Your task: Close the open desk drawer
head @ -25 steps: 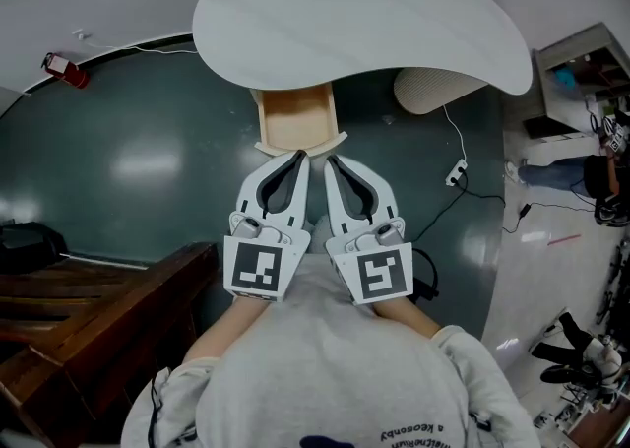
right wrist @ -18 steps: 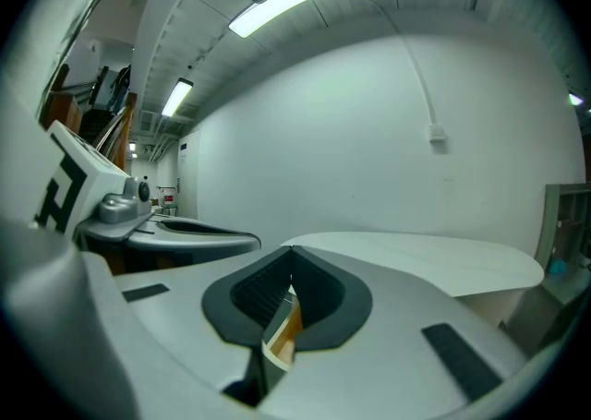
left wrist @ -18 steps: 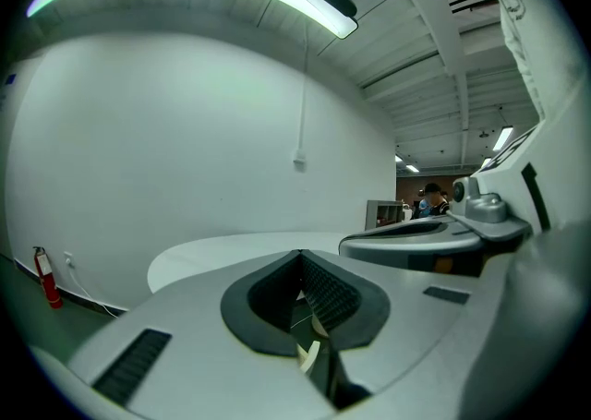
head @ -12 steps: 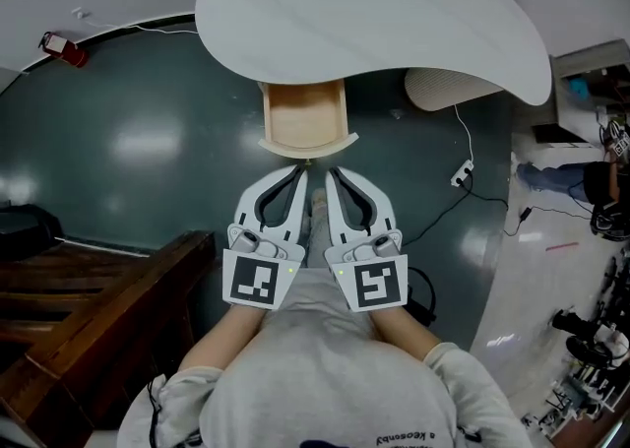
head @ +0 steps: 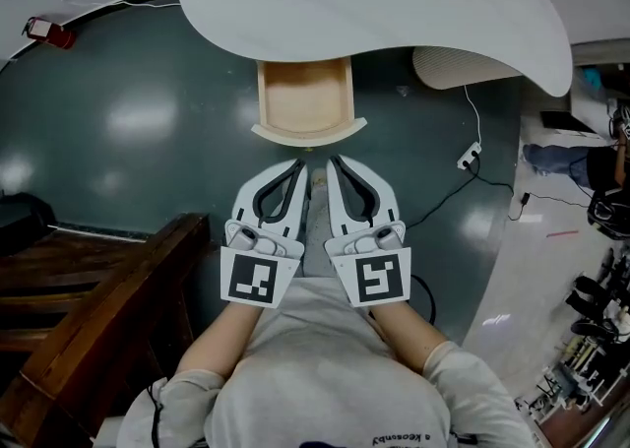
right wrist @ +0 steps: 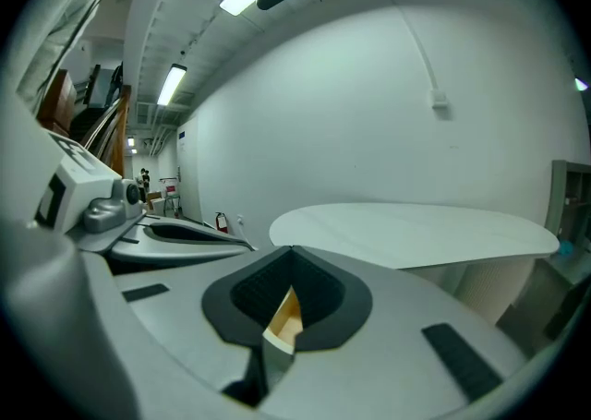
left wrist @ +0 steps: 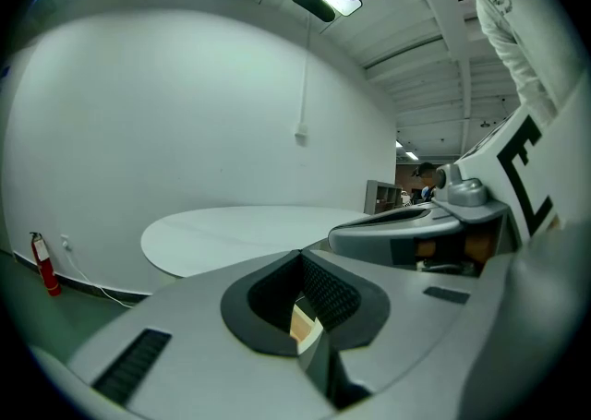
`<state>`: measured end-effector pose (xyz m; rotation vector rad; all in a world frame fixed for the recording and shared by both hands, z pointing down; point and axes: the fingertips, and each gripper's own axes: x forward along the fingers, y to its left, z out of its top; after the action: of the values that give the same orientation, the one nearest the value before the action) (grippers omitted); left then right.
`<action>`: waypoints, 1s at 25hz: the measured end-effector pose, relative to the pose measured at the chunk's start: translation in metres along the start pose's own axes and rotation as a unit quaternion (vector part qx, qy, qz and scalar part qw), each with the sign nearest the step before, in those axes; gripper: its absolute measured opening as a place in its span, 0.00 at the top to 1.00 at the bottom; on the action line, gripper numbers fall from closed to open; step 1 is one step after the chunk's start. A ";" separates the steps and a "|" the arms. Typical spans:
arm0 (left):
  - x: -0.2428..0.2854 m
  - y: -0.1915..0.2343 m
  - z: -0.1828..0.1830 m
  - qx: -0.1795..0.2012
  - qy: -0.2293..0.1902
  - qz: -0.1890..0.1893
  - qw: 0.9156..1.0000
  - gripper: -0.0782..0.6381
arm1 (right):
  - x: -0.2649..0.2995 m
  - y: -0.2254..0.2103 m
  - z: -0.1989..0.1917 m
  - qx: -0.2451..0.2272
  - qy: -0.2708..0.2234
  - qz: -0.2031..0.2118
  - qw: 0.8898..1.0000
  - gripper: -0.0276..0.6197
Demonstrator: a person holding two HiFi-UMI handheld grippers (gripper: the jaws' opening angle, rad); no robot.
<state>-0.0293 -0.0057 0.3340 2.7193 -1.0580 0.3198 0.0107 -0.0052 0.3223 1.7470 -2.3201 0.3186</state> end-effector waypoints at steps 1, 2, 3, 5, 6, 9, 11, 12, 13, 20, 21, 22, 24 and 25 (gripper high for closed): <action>0.002 0.002 -0.005 -0.001 0.001 0.000 1.000 0.88 | 0.003 0.001 -0.005 -0.001 0.002 0.001 1.000 0.93; 0.004 0.005 -0.009 -0.002 0.003 0.001 1.000 0.88 | 0.006 0.001 -0.010 -0.002 0.004 0.002 1.000 0.93; 0.005 0.007 -0.013 -0.002 0.006 0.001 1.000 0.88 | 0.008 0.002 -0.015 -0.003 0.007 0.003 1.000 0.93; 0.008 0.011 -0.020 0.002 0.011 0.000 1.000 0.88 | 0.013 0.003 -0.024 -0.005 0.012 0.006 1.000 0.93; 0.009 0.012 -0.023 0.005 0.013 -0.002 1.000 0.88 | 0.014 0.003 -0.028 -0.007 0.016 0.008 1.000 0.93; 0.012 0.014 -0.032 0.003 0.023 -0.004 1.000 0.88 | 0.018 0.004 -0.044 -0.017 0.032 0.013 0.999 0.93; 0.014 0.015 -0.040 -0.007 0.029 -0.006 1.000 0.88 | 0.021 0.005 -0.057 -0.023 0.043 0.015 0.999 0.93; 0.015 0.015 -0.045 -0.010 0.032 -0.007 0.999 0.88 | 0.023 0.005 -0.063 -0.027 0.049 0.017 0.998 0.93; 0.016 0.015 -0.051 -0.012 0.036 -0.009 0.999 0.88 | 0.025 0.006 -0.069 -0.032 0.054 0.019 0.998 0.93; 0.024 0.016 -0.081 -0.015 0.058 -0.015 0.998 0.88 | 0.033 0.009 -0.105 -0.029 0.085 0.019 0.996 0.93; 0.024 0.016 -0.085 -0.009 0.060 -0.017 0.998 0.88 | 0.034 0.009 -0.109 -0.026 0.087 0.018 0.996 0.93; 0.024 0.015 -0.088 -0.002 0.062 -0.019 0.998 0.88 | 0.035 0.009 -0.113 -0.022 0.089 0.017 0.996 0.93; 0.024 0.015 -0.091 0.014 0.064 -0.024 0.998 0.88 | 0.036 0.010 -0.121 -0.017 0.092 0.016 0.995 0.93; 0.024 0.015 -0.093 0.017 0.063 -0.024 0.998 0.88 | 0.037 0.010 -0.125 -0.016 0.096 0.016 0.995 0.93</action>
<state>-0.0343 -0.0072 0.4308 2.7084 -0.9595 0.4973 -0.0036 0.0016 0.4517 1.5915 -2.2059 0.4326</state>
